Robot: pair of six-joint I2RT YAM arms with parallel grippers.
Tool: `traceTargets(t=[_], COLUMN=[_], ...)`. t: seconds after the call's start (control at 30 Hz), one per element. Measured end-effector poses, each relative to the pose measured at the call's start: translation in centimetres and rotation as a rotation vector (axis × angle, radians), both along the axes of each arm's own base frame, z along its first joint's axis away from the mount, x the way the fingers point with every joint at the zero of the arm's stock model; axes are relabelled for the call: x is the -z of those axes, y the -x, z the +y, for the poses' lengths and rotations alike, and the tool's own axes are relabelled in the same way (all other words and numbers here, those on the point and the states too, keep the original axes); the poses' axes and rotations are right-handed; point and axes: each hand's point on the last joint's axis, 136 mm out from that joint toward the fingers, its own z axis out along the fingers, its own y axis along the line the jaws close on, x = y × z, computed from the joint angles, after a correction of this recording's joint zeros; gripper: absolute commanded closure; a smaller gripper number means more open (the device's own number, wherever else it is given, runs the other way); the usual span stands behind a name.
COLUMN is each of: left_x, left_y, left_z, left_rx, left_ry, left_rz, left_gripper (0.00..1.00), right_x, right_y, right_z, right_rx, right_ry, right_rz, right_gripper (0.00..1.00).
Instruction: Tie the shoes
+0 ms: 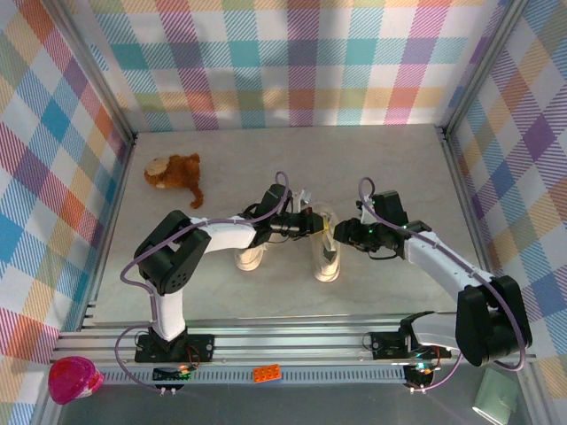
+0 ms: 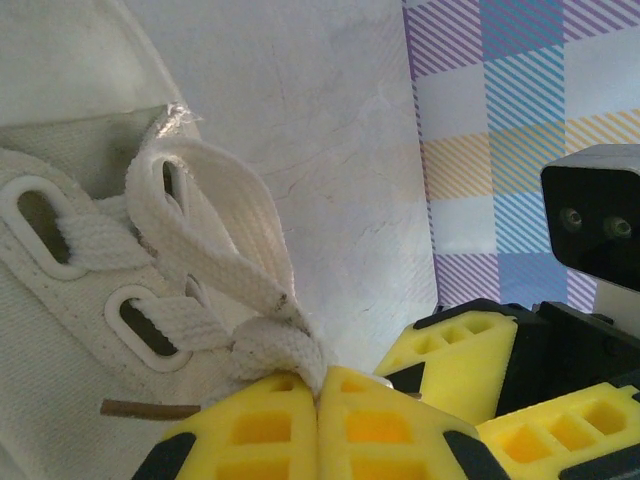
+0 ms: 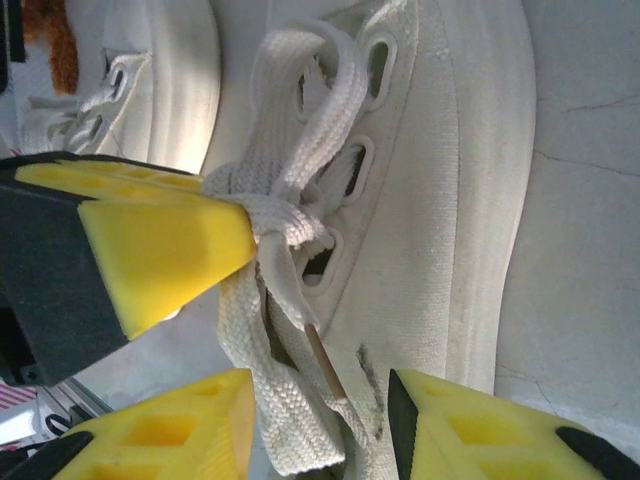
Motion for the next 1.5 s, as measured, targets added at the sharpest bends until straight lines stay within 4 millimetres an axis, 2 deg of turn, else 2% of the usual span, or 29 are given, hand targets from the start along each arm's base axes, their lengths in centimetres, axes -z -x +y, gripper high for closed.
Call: traceTargets(t=[0.2, 0.4, 0.57, 0.6, 0.73, 0.9, 1.0, 1.2, 1.3, 1.4, 1.5], left_x=[-0.1, 0.1, 0.1, 0.1, 0.2, 0.0, -0.9, -3.4, -4.4, -4.0, -1.6], left_y=[0.0, 0.0, 0.0, 0.0, 0.0, -0.1, -0.8, -3.4, -4.8, -6.1, -6.2], left_z=[0.0, 0.0, 0.1, 0.1, 0.1, 0.9, 1.8, 3.4, 3.2, 2.5, 2.1], left_rx=[-0.005, -0.006, -0.007, -0.009, 0.001, 0.028, 0.040, 0.069, 0.100, 0.138, 0.178], left_ry=[0.008, 0.008, 0.007, 0.007, -0.003, -0.061, -0.101, -0.174, -0.209, -0.240, -0.279], left_rz=[0.003, 0.004, 0.002, 0.002, -0.011, -0.047, -0.086, -0.194, -0.249, -0.272, -0.231], left_gripper=[1.00, 1.00, 1.00, 0.97, 0.73, 0.60, 0.56, 0.54, 0.54, 0.53, 0.53], right_x=[0.2, 1.3, 1.1, 0.9, 0.2, -0.7, -0.5, 0.4, 0.8, 0.9, 1.0], right_y=[-0.7, -1.0, -1.2, -1.3, -1.8, -2.4, -2.6, -2.2, -2.1, -1.8, -1.6], right_z=[0.2, 0.4, 0.4, 0.4, 0.4, 0.1, -0.1, -0.1, -0.1, -0.2, -0.3], right_rx=[0.009, 0.010, 0.004, 0.003, -0.013, -0.034, -0.052, -0.095, -0.114, -0.128, -0.137], right_ry=[-0.010, -0.002, 0.000, 0.002, 0.011, 0.024, 0.035, 0.051, 0.061, 0.071, 0.077], right_rz=[-0.008, 0.030, 0.018, 0.014, -0.013, -0.046, -0.042, -0.003, 0.007, 0.012, 0.018], right_gripper=[0.61, 0.79, 0.96, 1.00, 1.00, 1.00, 1.00, 1.00, 1.00, 1.00, 1.00])
